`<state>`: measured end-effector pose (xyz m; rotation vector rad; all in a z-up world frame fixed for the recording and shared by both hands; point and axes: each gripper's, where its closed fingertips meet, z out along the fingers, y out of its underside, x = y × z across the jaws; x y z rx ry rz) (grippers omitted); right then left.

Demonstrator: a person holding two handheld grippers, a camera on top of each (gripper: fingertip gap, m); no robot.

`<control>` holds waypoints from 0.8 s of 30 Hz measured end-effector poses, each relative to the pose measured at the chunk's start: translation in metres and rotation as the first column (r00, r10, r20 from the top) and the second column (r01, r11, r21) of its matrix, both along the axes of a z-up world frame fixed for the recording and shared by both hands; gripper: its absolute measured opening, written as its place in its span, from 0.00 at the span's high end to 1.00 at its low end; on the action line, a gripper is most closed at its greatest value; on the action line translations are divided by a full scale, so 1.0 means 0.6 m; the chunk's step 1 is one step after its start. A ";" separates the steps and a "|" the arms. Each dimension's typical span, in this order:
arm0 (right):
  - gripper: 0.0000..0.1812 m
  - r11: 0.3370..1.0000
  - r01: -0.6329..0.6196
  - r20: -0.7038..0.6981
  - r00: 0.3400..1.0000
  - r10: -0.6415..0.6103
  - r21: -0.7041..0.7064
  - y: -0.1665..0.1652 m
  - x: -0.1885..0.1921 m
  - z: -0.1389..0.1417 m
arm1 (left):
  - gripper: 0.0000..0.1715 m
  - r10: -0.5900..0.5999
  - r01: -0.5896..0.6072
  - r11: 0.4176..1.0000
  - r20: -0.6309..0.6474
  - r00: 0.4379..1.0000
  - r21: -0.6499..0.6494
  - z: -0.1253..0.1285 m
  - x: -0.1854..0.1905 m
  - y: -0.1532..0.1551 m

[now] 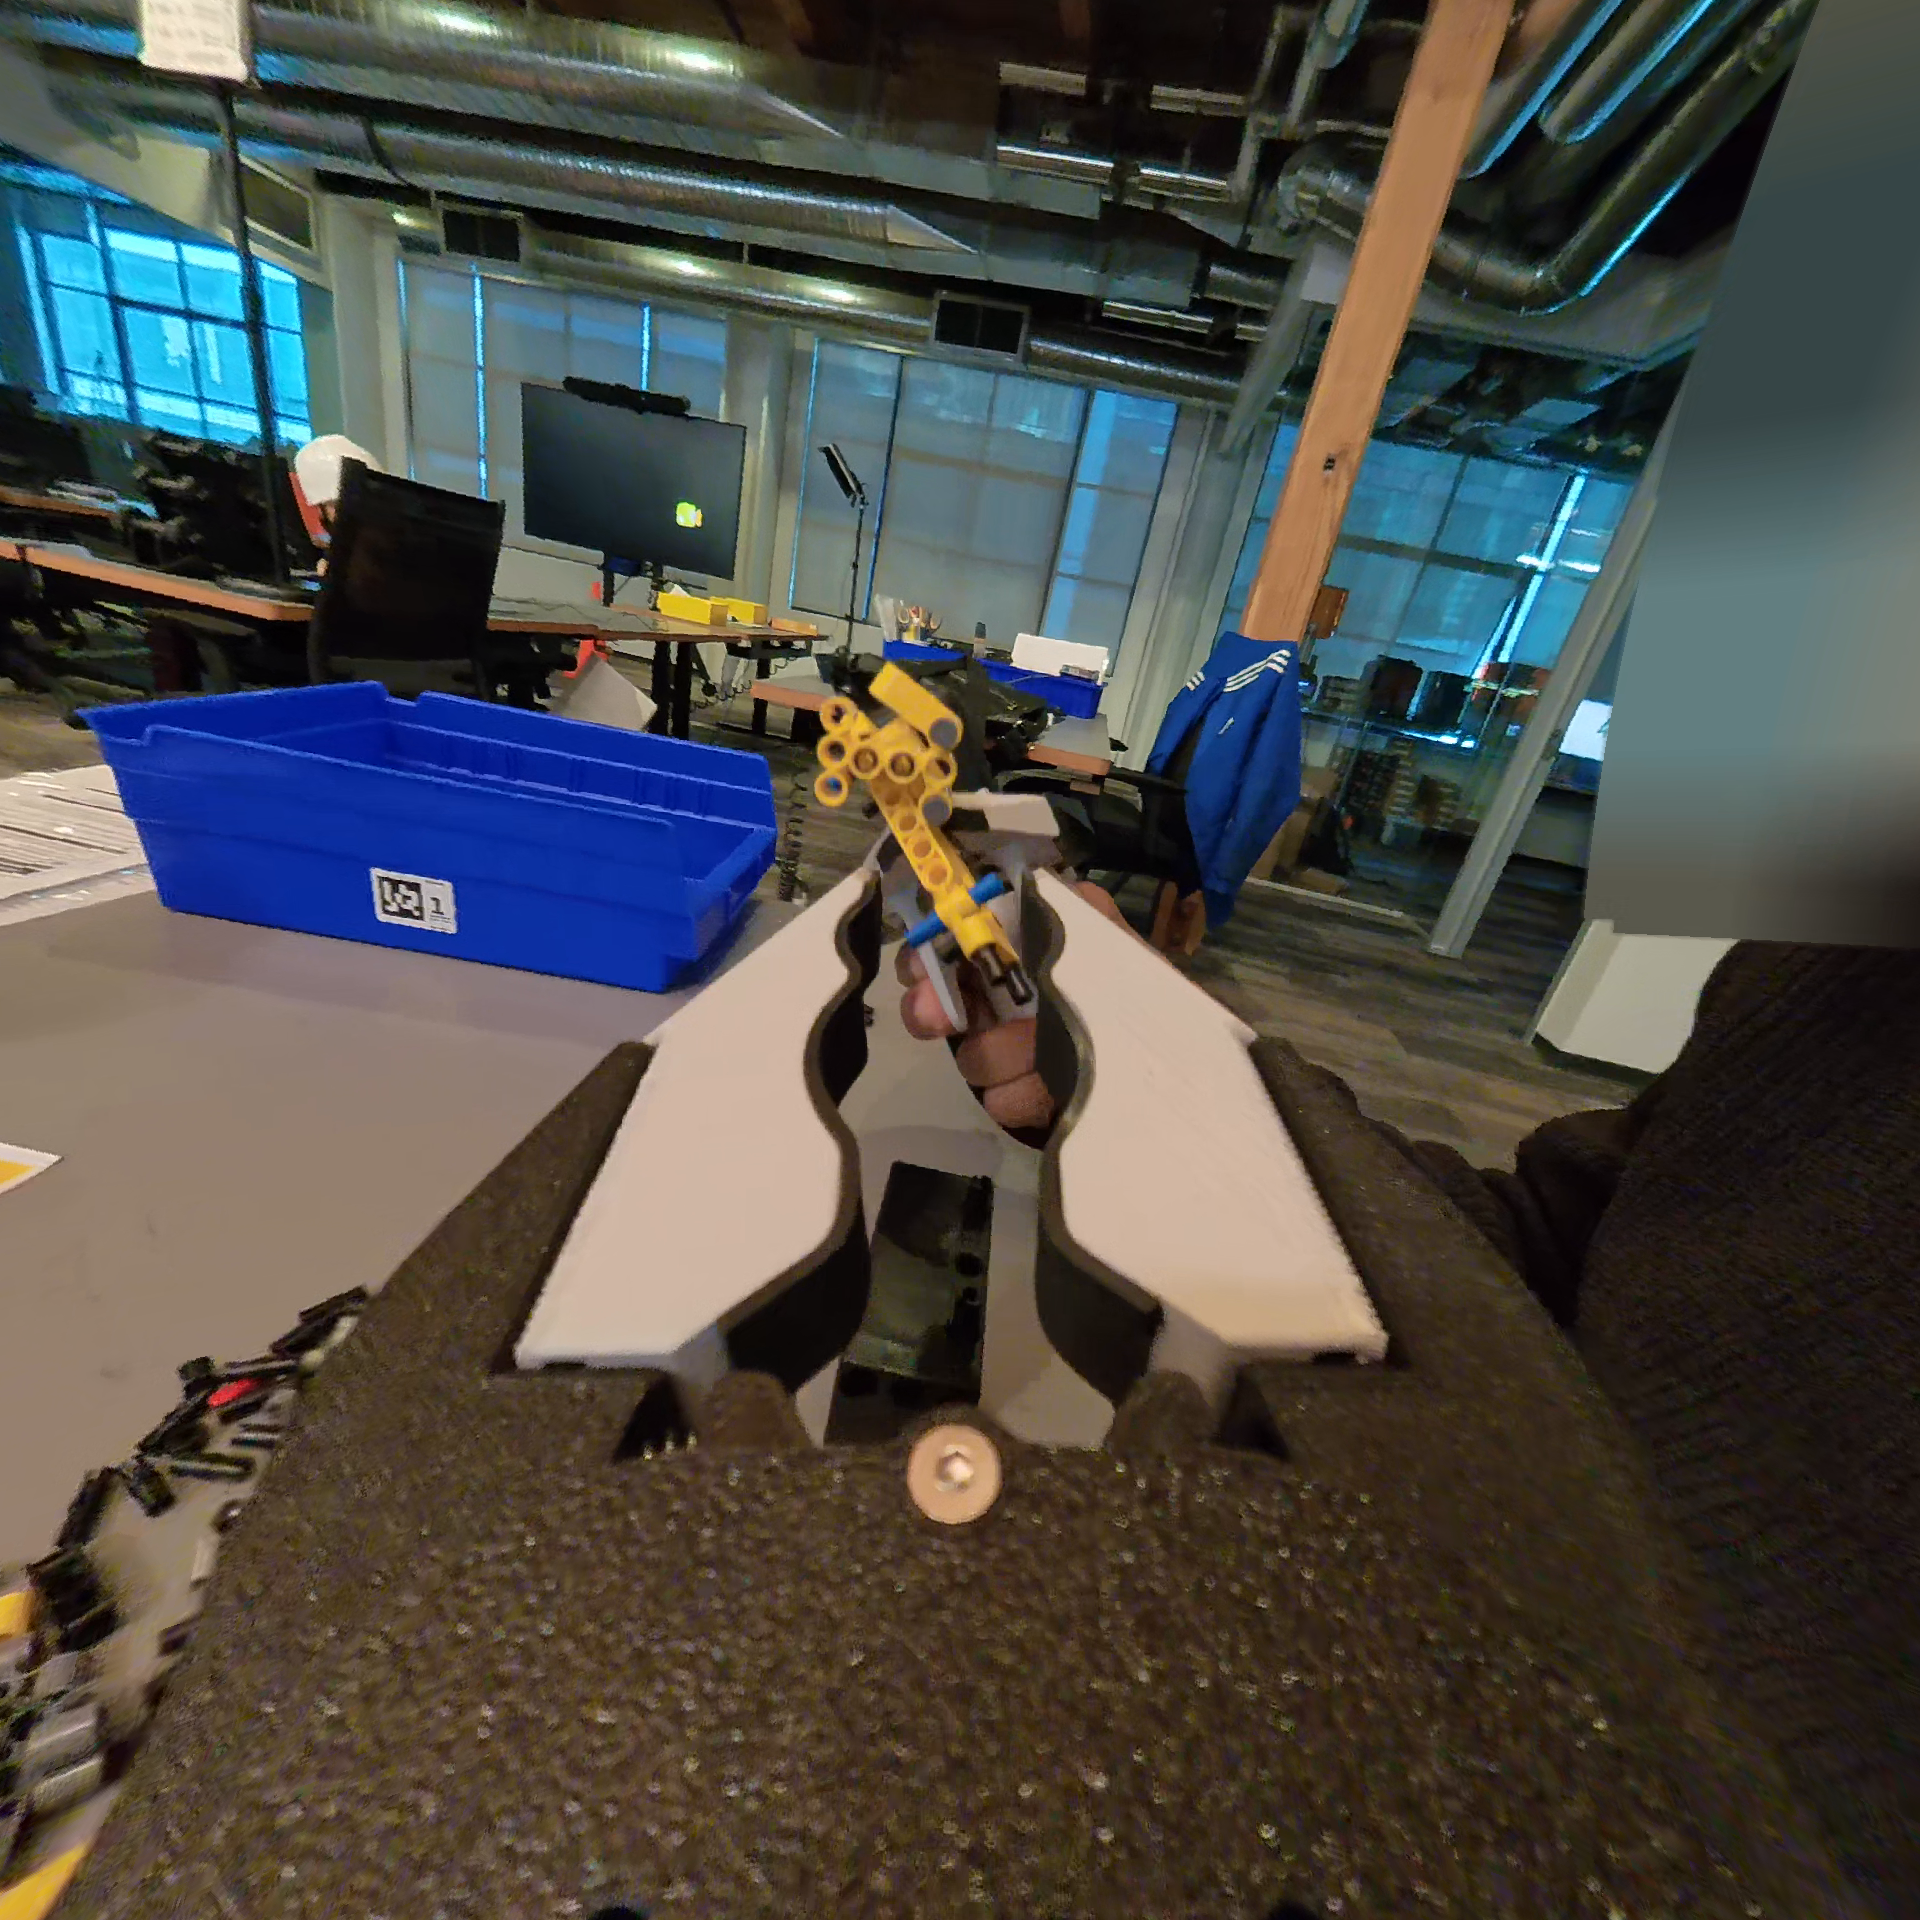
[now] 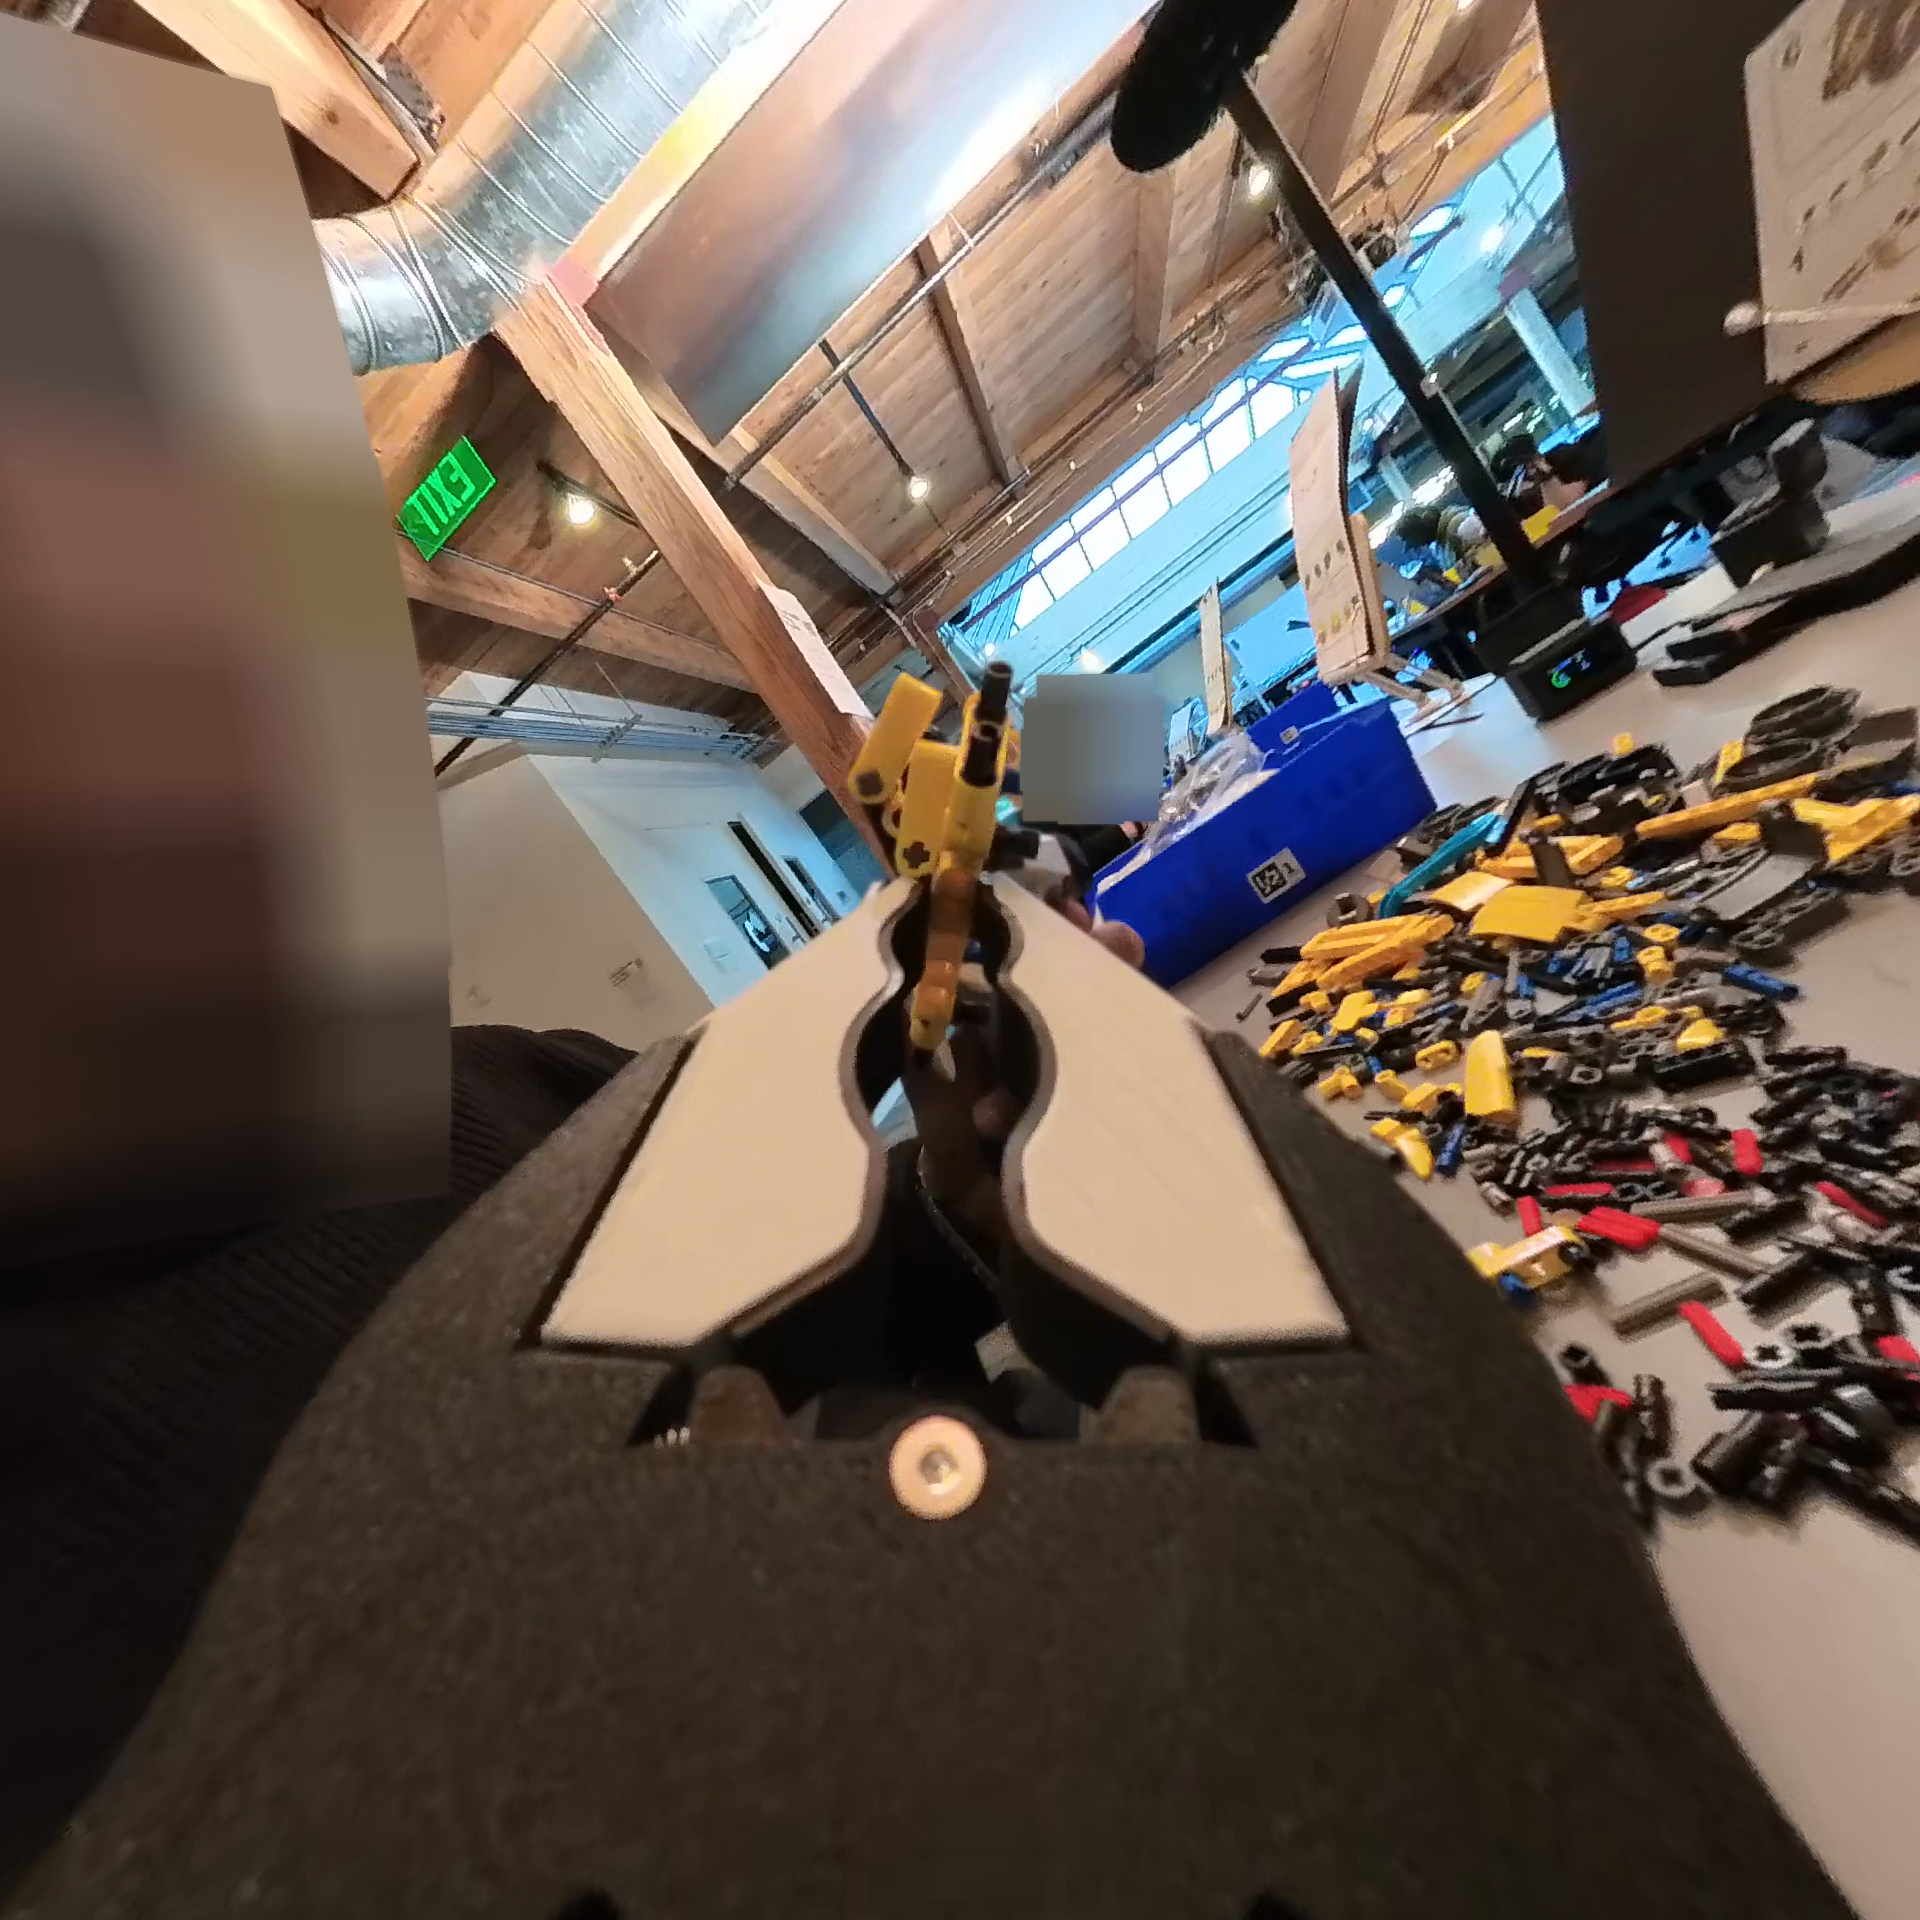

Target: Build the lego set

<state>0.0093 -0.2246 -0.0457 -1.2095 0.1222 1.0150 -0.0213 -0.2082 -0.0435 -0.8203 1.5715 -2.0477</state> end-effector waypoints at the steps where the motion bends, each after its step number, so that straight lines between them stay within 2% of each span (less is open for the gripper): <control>1: 0.95 1.000 0.007 0.010 1.000 -0.007 0.012 -0.003 0.001 0.003 | 0.85 -0.018 0.018 1.000 -0.013 1.000 -0.008 -0.002 0.000 -0.004; 6: 0.95 0.997 0.015 0.052 0.998 -0.019 0.078 -0.012 -0.004 0.017 | 0.84 -0.136 0.131 0.988 -0.061 0.989 -0.078 -0.007 -0.008 -0.029; 9: 0.95 0.994 0.028 0.072 0.997 -0.035 0.101 -0.008 -0.009 0.020 | 0.84 -0.165 0.158 0.983 -0.080 0.983 -0.096 -0.011 -0.009 -0.038; 15: 0.95 0.989 0.034 0.081 0.996 -0.046 0.145 0.001 -0.019 0.025 | 0.85 -0.142 0.125 0.982 -0.114 0.983 -0.143 -0.009 -0.003 -0.027; 18: 0.95 0.986 0.041 0.097 0.994 -0.058 0.163 0.003 -0.024 0.027 | 0.89 -0.145 0.125 0.978 -0.116 0.983 -0.165 -0.003 -0.005 -0.020; 19: 0.95 0.985 0.047 0.105 0.992 -0.065 0.168 0.003 -0.025 0.028 | 0.96 -0.146 0.126 0.978 -0.114 0.983 -0.166 -0.002 -0.006 -0.018; 24: 0.96 0.985 0.047 0.104 0.992 -0.064 0.163 0.005 -0.026 0.027 | 0.96 -0.119 0.104 0.985 -0.103 0.988 -0.137 -0.001 -0.006 -0.015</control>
